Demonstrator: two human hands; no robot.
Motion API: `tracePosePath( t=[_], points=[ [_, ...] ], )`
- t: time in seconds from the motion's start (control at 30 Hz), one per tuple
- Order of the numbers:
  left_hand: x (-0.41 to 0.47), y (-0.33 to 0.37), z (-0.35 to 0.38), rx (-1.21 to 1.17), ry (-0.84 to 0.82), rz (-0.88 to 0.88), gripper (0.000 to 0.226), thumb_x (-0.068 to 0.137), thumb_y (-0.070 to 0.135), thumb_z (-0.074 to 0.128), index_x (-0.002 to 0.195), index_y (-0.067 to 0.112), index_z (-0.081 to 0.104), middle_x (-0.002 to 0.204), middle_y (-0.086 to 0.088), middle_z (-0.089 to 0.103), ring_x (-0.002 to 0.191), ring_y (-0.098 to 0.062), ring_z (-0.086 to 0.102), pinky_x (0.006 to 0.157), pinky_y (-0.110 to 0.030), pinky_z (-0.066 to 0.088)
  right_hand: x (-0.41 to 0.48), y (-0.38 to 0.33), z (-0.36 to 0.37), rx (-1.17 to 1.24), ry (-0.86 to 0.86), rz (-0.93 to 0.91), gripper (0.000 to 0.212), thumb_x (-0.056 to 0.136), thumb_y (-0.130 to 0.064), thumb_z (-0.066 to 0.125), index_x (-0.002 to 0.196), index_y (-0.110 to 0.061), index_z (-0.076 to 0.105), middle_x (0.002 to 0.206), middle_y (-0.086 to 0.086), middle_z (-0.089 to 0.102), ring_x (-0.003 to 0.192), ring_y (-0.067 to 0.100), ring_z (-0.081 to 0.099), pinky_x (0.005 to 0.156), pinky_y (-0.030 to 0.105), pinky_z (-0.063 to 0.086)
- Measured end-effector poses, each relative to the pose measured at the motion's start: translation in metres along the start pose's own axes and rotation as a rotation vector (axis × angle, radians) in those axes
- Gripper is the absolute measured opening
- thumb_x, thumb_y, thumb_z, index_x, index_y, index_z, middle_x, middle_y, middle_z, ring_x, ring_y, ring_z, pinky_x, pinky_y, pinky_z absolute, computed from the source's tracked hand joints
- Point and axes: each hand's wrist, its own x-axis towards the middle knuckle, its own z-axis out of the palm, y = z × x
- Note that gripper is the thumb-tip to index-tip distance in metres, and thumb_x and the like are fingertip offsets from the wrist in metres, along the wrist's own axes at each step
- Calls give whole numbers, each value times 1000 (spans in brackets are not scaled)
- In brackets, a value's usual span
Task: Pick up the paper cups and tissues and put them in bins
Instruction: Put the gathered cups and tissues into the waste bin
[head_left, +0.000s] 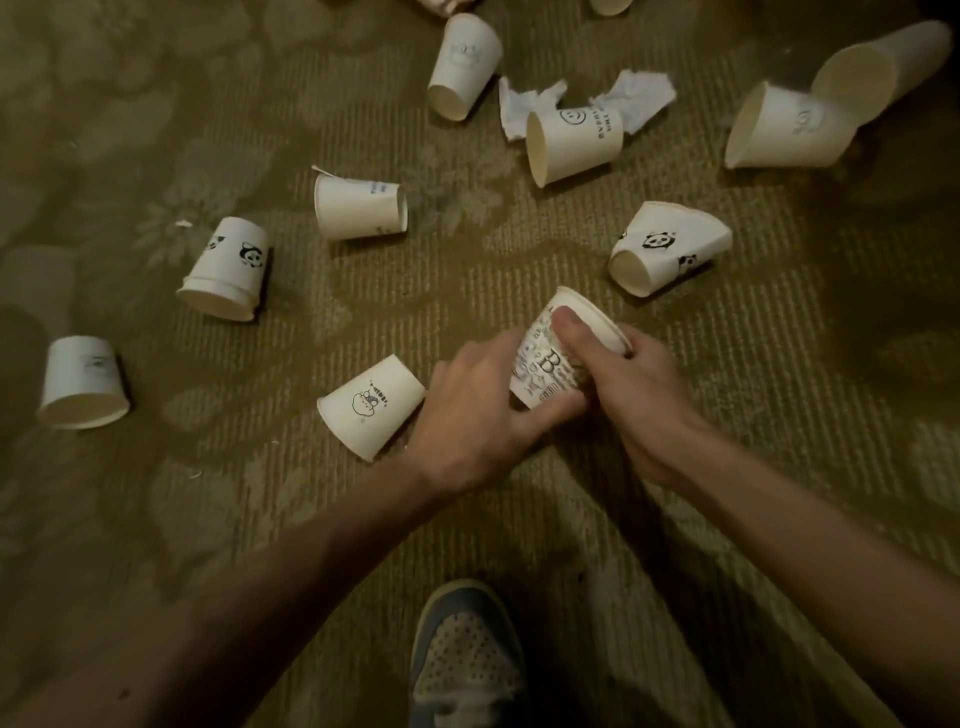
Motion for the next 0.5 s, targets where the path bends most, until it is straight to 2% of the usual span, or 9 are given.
tracePosePath(
  t=[0.07,0.17,0.23,0.3,0.37,0.5],
  points=[
    [-15,-7,3,-13,-19,-9,67,78,77,50,128,34,50,109,20,51,101,0,41,86,-34,39,-1,3,0,23,17,2,69,47,-62,80,103,-25,65,93,0,76,82,16,74,72,40,61],
    [-36,-25,4,37,38,21,71,78,79,45,130,31,54,123,18,47,112,3,33,92,-22,29,-1,11,0,-54,50,-14,57,61,-50,84,105,-30,55,102,-1,70,84,13,72,65,33,59],
    [-46,-35,6,-7,43,-6,73,77,78,47,132,31,52,125,21,40,112,7,33,90,-10,27,0,16,1,-118,51,-5,58,63,-48,84,108,-31,52,104,-3,66,86,11,70,62,29,56],
    [-52,-41,9,-78,-9,-59,73,74,74,53,136,36,44,124,25,34,107,16,35,84,-3,29,0,20,2,-182,28,23,64,60,-50,84,112,-32,50,104,-5,65,85,9,68,59,25,54],
    [-54,-44,11,-142,-72,-80,72,74,66,61,137,45,36,122,28,34,110,22,36,80,-3,35,0,23,2,-187,-6,55,64,65,-44,85,117,-30,50,105,-4,66,82,8,70,57,23,55],
    [-52,-48,10,-310,-100,-127,65,76,50,73,125,65,33,121,23,51,108,7,52,87,-21,49,-3,23,-2,-37,-124,133,55,73,-31,82,120,-20,57,98,2,74,83,15,74,63,32,58]
  ],
)
